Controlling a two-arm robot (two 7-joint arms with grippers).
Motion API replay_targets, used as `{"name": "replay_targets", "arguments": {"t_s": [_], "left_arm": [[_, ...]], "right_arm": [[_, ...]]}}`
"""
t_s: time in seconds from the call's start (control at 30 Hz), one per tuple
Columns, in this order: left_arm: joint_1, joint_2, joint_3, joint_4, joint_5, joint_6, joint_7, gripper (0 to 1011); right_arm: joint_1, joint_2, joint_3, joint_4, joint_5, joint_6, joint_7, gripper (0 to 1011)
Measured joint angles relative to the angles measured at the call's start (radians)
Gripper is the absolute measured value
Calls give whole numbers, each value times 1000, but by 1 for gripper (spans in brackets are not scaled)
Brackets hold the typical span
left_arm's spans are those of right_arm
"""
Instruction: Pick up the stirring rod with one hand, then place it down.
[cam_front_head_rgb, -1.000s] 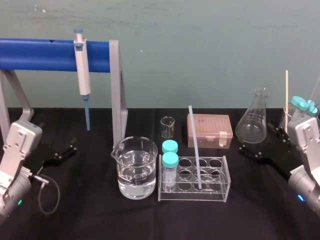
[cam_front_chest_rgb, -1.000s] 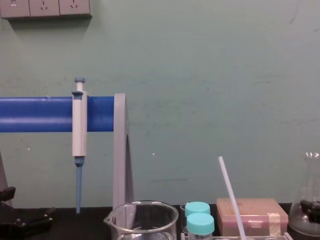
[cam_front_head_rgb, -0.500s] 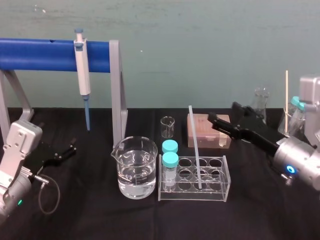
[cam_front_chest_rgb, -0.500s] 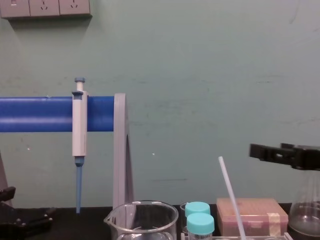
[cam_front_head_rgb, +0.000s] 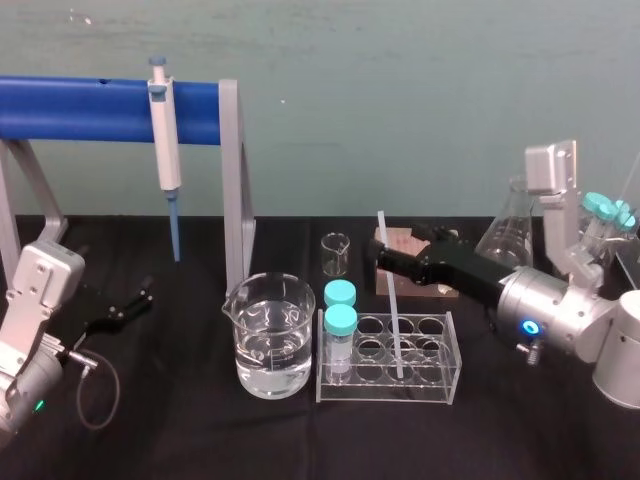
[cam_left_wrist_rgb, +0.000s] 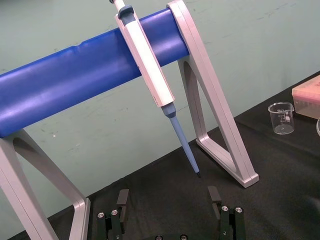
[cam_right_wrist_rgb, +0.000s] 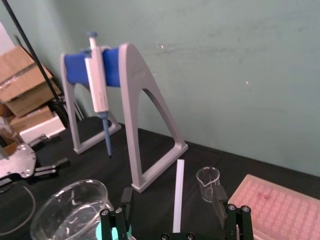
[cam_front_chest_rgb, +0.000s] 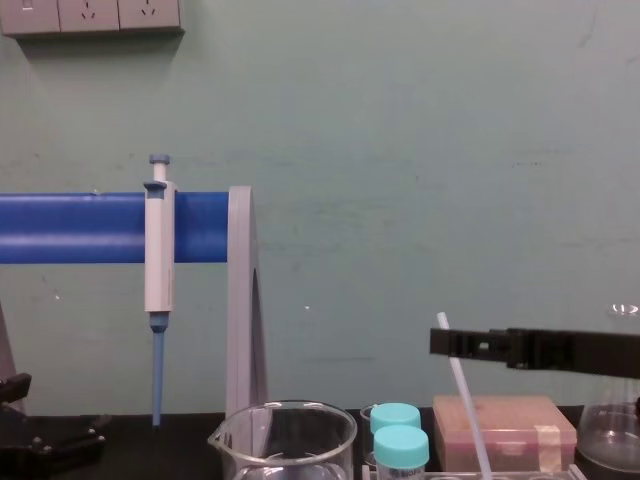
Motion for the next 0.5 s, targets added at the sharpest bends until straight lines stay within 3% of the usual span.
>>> {"name": "replay_targets", "arguments": {"t_s": [0.3,0.5], "left_arm": [[0,0,0,0,0,0,0,1000],[0,0,0,0,0,0,0,1000]], "right_arm": [[40,-35,-33,71,-23,20,-2,1000],[46,-41,-37,84,-34,28,-11,1000]]}}
